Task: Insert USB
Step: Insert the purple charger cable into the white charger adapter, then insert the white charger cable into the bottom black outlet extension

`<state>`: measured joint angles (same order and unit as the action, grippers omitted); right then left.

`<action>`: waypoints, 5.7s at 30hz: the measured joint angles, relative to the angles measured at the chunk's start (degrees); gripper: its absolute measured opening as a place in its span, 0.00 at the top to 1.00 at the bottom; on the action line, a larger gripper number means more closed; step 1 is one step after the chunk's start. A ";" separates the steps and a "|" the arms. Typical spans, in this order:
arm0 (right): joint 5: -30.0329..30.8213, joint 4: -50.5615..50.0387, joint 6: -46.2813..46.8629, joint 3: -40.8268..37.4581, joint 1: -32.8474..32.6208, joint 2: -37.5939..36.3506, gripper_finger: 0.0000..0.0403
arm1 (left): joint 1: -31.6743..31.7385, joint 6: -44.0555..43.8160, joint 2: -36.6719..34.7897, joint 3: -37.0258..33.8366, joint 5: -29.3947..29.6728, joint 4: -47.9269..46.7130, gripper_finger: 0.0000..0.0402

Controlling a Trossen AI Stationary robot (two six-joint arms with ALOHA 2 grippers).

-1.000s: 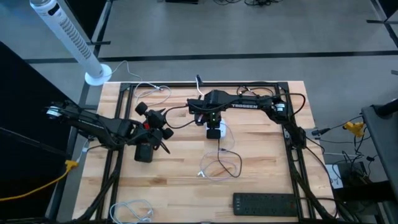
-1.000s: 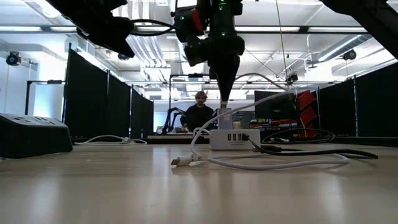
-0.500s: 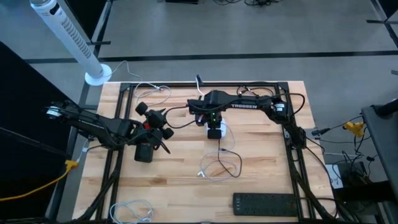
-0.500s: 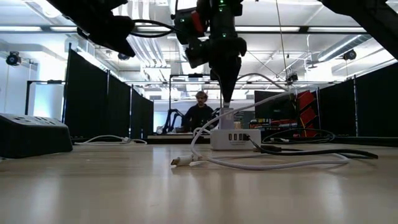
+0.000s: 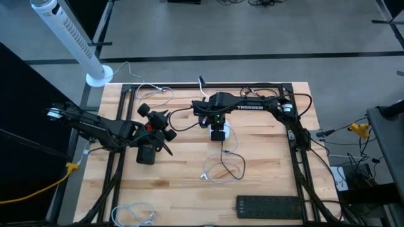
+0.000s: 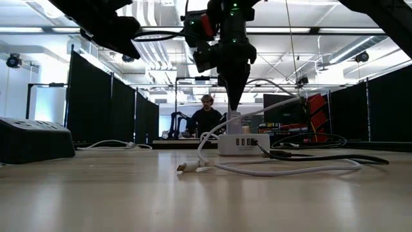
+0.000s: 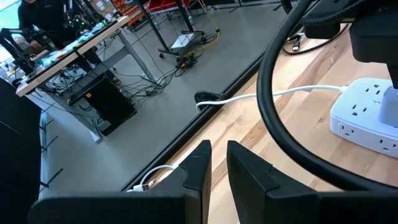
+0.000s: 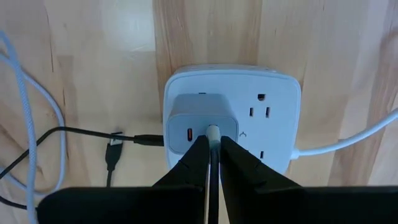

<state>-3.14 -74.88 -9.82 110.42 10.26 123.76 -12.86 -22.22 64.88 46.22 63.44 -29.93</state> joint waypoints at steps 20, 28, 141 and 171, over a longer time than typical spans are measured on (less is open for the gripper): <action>7.34 -1.99 -0.37 11.84 -2.59 -6.31 0.39 | -0.07 0.09 -0.34 -0.28 -0.56 0.48 0.90; 7.57 1.69 -2.43 10.26 -7.63 -11.16 0.46 | -0.74 -1.01 -1.38 -0.17 -2.99 0.37 0.90; 19.71 90.12 22.82 -88.93 -47.10 -60.00 0.91 | 51.19 13.93 43.20 16.22 -51.77 -6.60 0.73; 21.29 90.08 21.77 -84.55 -51.78 -59.95 0.91 | 28.69 19.73 26.46 17.19 -53.14 0.80 0.71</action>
<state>18.15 15.20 11.94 25.87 -41.52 63.81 15.82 -2.49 91.35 63.40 10.30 -29.14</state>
